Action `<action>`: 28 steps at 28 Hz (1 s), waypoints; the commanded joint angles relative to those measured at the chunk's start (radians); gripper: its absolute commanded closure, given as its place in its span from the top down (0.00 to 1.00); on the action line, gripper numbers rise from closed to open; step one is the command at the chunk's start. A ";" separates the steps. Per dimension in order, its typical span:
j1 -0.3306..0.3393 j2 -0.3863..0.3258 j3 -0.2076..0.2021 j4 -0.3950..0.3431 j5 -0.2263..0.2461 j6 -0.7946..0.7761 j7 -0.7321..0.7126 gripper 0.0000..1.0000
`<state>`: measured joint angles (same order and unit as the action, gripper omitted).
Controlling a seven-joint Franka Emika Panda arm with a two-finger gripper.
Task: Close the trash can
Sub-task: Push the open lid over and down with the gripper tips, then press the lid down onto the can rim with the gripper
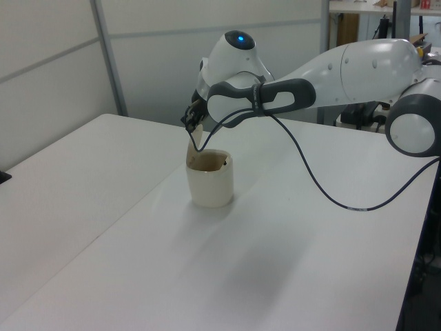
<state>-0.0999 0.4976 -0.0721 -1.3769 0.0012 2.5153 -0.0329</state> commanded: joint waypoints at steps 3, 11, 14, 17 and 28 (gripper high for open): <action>0.005 -0.024 -0.008 -0.007 -0.018 -0.162 -0.041 0.01; 0.000 -0.024 -0.006 -0.014 -0.014 -0.257 -0.081 0.01; 0.000 -0.022 -0.006 -0.016 -0.014 -0.296 -0.093 0.00; 0.000 -0.022 -0.006 -0.019 -0.014 -0.309 -0.102 0.00; -0.006 -0.010 -0.011 -0.033 -0.017 -0.314 -0.131 0.00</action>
<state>-0.1045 0.4941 -0.0761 -1.3934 -0.0038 2.2164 -0.1326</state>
